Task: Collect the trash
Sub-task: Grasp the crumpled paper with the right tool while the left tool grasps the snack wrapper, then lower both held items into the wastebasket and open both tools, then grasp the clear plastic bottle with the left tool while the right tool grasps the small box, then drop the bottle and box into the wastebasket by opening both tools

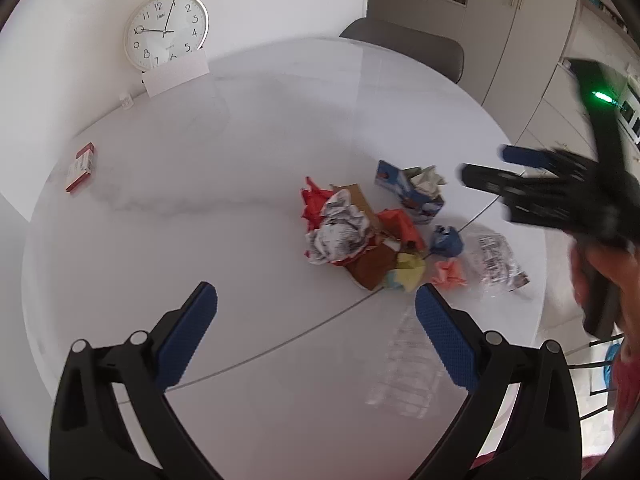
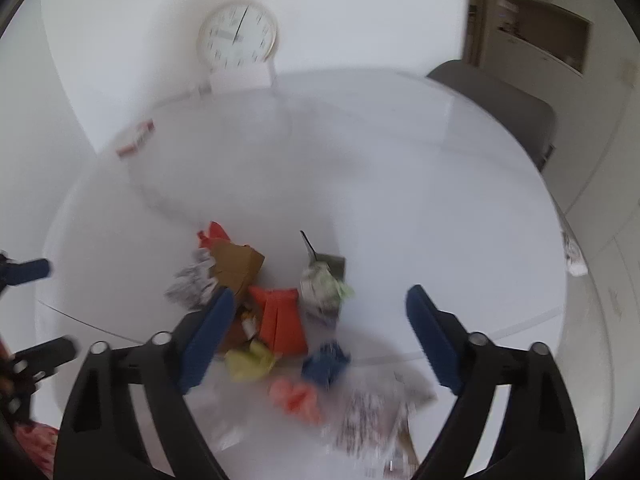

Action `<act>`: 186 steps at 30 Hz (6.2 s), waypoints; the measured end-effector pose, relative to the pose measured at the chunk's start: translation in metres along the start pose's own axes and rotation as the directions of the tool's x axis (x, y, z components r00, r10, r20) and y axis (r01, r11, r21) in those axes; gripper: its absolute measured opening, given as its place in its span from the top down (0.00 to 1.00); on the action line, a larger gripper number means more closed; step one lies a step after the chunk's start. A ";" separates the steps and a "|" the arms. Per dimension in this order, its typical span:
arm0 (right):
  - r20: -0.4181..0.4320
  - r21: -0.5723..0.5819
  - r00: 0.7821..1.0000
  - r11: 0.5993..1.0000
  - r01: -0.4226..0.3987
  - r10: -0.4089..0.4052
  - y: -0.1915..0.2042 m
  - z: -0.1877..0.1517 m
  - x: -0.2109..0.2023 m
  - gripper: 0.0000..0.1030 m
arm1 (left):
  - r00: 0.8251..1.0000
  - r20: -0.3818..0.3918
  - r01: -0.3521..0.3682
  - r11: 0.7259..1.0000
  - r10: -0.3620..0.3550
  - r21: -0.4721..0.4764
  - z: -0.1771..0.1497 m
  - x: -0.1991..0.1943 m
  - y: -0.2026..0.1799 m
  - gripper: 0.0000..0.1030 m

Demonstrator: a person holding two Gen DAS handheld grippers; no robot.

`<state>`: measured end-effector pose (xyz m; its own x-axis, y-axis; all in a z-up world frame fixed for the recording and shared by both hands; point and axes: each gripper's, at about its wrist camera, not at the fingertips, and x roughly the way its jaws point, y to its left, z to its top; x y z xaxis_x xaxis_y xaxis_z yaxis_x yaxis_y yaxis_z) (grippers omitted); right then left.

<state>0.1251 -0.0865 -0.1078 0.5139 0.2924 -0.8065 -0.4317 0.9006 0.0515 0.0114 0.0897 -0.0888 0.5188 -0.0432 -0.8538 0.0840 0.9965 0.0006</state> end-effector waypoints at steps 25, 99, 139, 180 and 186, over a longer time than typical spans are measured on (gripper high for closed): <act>0.035 0.244 0.993 0.963 -0.116 0.111 -0.060 -0.012 -0.036 0.70 | 0.998 -0.021 0.063 0.995 -0.061 0.078 0.023 0.044 -0.012 0.16; -0.267 0.800 0.945 0.503 0.326 -0.188 -0.173 -0.437 -0.186 0.06 | 0.828 -0.512 0.506 0.699 -0.230 0.505 -0.121 0.037 -0.369 0.35; -0.031 0.415 0.997 0.906 0.080 -0.074 -0.065 -0.179 -0.152 0.03 | 0.974 -0.228 0.050 0.966 0.010 0.252 -0.040 0.078 -0.114 0.07; -0.257 0.265 0.964 0.964 -0.001 0.072 -0.053 0.005 0.103 0.72 | 0.976 -0.177 0.138 0.989 -0.127 0.047 0.001 0.045 -0.011 0.40; -0.110 0.374 0.989 0.926 -0.049 0.097 -0.083 -0.018 0.017 0.72 | 0.973 -0.160 0.190 0.974 -0.169 0.123 0.008 0.027 -0.049 0.40</act>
<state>0.1560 -0.1626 -0.1364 0.3848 0.3407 -0.8578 -0.1477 0.9401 0.3072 0.0279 0.0390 -0.1074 0.3545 -0.1993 -0.9136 0.2847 0.9536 -0.0976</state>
